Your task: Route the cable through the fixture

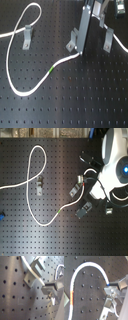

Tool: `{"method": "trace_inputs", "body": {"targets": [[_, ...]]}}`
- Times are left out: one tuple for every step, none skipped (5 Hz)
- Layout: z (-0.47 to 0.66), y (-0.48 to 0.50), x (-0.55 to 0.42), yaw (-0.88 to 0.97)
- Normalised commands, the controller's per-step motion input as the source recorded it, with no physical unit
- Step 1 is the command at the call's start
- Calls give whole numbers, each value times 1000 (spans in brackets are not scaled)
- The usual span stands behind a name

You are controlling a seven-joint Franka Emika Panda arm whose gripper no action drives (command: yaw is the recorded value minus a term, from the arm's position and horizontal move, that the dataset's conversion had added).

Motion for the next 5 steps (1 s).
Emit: {"method": "trace_inputs", "body": {"targets": [[-533,80,-109,111],[-590,92,-114,197],[-43,35,2,89],[245,24,94,0],[466,164,82,0]]}}
